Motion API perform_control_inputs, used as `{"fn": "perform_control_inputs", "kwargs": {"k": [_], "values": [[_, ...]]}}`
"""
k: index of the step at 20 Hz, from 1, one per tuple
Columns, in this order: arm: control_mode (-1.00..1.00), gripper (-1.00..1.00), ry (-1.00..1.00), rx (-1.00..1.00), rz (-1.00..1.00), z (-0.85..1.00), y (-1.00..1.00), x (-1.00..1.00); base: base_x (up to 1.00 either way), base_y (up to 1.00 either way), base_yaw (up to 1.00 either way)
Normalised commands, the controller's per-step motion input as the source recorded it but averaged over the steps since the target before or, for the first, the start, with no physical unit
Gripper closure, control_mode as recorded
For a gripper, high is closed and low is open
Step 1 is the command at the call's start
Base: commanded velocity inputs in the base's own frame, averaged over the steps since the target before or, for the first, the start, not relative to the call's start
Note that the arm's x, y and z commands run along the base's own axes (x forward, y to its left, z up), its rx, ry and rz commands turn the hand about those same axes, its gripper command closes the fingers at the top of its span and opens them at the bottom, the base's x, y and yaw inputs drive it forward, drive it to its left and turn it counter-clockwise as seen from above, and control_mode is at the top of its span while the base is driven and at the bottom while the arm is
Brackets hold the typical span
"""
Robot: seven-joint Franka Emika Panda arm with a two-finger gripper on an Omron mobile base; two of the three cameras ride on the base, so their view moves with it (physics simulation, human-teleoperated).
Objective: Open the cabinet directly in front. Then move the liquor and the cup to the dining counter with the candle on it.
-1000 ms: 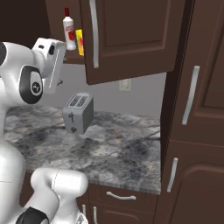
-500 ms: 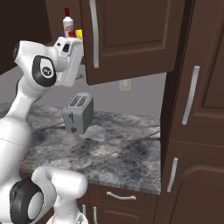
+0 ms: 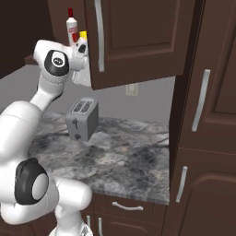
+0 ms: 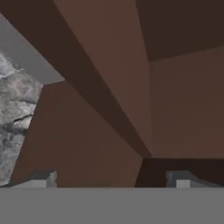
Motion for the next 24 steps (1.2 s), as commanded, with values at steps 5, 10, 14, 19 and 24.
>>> {"fn": "perform_control_inputs", "kwargs": {"k": [5, 10, 14, 19, 24], "values": [[-1.00, -1.00, -0.06, 0.01, -0.03, 0.21, -1.00, -0.17, 0.00, 0.00, 0.00], [-1.00, -1.00, -0.14, 0.06, -0.01, 0.15, -1.00, -0.50, 0.00, 0.00, 0.00], [-1.00, -1.00, -0.15, 0.07, -0.01, 0.02, -1.00, -0.44, 0.00, 0.00, 0.00], [-1.00, -1.00, -0.11, 0.09, -0.04, 0.00, -1.00, -0.16, 0.00, 0.00, 0.00], [-1.00, -1.00, -0.03, 0.09, -0.12, 0.00, -1.00, 0.00, 0.00, 0.00, 0.00]]}}
